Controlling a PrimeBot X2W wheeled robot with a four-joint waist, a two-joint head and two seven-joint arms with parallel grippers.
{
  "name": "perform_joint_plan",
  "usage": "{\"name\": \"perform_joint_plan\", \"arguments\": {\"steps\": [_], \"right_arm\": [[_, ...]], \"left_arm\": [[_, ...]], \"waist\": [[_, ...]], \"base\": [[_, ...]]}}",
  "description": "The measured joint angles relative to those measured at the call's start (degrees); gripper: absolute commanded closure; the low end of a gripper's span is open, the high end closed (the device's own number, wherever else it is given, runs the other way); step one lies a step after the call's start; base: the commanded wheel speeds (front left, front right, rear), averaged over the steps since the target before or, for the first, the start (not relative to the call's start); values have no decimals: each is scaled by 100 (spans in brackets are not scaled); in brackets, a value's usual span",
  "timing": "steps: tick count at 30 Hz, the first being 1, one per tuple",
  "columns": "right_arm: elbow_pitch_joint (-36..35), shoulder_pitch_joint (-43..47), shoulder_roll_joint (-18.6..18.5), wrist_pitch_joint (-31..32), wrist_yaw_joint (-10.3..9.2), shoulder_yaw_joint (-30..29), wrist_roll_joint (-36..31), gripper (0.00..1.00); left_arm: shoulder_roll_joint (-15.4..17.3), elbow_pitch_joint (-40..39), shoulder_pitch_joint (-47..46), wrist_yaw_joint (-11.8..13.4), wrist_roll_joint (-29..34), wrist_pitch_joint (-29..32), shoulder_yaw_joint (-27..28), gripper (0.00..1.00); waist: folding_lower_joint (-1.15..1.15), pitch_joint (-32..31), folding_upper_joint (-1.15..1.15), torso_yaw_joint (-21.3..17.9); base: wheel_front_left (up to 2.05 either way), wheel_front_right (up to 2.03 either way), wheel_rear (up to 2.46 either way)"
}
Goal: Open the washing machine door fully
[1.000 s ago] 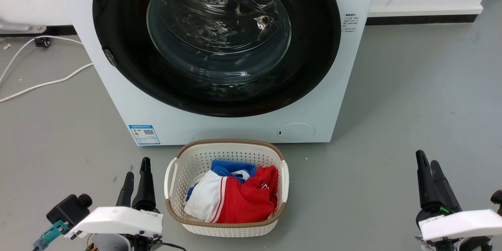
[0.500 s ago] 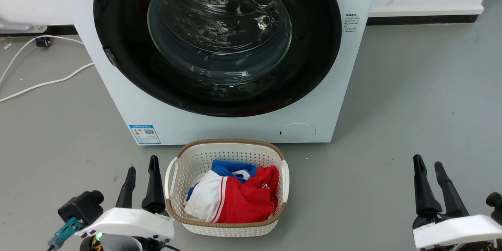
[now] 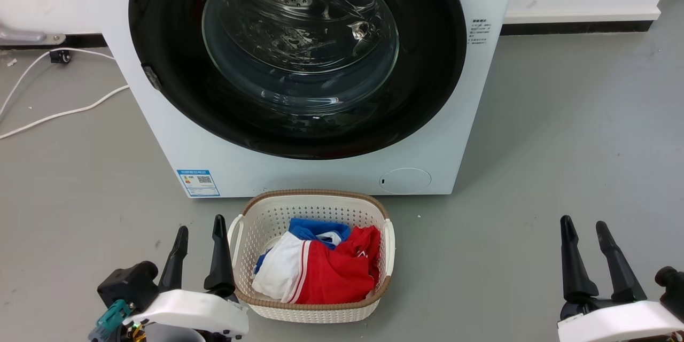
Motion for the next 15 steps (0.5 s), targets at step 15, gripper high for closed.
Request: {"name": "perform_joint_plan", "arguments": {"steps": [15], "right_arm": [[-182, 126, 0, -185, 1, 31, -816, 0]], "left_arm": [[22, -60, 82, 32, 825, -198, -122, 0]], "waist": [[0, -10, 0, 10]], "base": [[0, 0, 0]]}}
